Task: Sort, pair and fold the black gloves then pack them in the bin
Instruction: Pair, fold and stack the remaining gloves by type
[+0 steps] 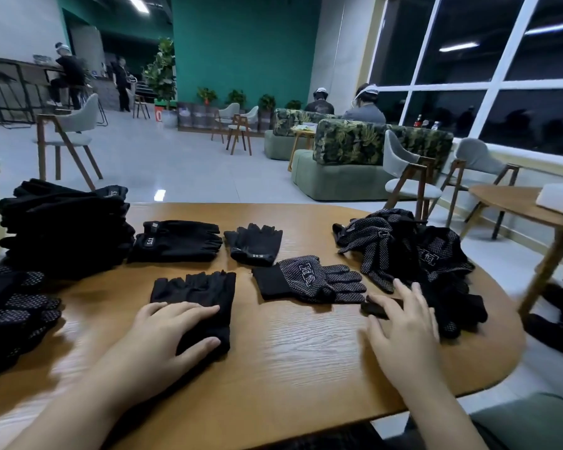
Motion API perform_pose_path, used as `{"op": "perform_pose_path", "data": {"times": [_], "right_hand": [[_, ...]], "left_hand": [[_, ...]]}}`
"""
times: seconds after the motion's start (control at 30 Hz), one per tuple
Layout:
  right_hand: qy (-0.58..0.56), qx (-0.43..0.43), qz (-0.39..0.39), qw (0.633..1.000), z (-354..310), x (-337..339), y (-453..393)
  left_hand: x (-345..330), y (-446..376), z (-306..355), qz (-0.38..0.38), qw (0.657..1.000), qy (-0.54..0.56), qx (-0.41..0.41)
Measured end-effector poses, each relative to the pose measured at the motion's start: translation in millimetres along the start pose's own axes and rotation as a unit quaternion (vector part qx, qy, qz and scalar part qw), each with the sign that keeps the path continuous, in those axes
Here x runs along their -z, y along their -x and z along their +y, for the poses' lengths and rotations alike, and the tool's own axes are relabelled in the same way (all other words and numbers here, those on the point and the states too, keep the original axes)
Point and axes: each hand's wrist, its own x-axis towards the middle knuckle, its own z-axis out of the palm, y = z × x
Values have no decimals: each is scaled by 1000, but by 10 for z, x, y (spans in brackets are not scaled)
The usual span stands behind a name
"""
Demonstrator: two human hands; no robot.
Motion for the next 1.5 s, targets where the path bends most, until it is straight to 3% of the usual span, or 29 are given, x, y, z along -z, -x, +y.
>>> {"op": "perform_pose_path", "data": {"times": [0.2, 0.37, 0.47, 0.6, 0.7, 0.87, 1.07, 1.17, 1.37, 1.5], "right_hand": [[45, -137, -35, 989, 258, 173, -60], [61, -187, -93, 976, 356, 147, -304], [74, -169, -132, 974, 389, 110, -369], [87, -106, -109, 985, 313, 95, -294], [19, -114, -83, 990, 264, 150, -334], [-25, -73, 73, 994, 253, 160, -700], [100, -70, -120, 985, 358, -22, -1401], [133, -74, -192, 969, 461, -172, -1451], [162, -57, -159, 972, 510, -353, -1308], [155, -57, -145, 975, 524, -373, -1287]], "left_hand": [[-50, -40, 65, 24, 998, -23, -59], [-68, -58, 104, -14, 996, -31, -88], [-66, -66, 96, -25, 995, -16, -92], [-69, -65, 85, -23, 996, 1, -87], [-60, -62, 86, -25, 996, 5, -84], [-81, -66, 42, -19, 997, 6, -73], [-126, -78, -13, 75, 994, -65, -39], [-77, -95, -3, 71, 994, -45, -64], [-33, -104, -8, 56, 996, -32, -55], [93, -193, 83, 136, 990, 18, -15]]}}
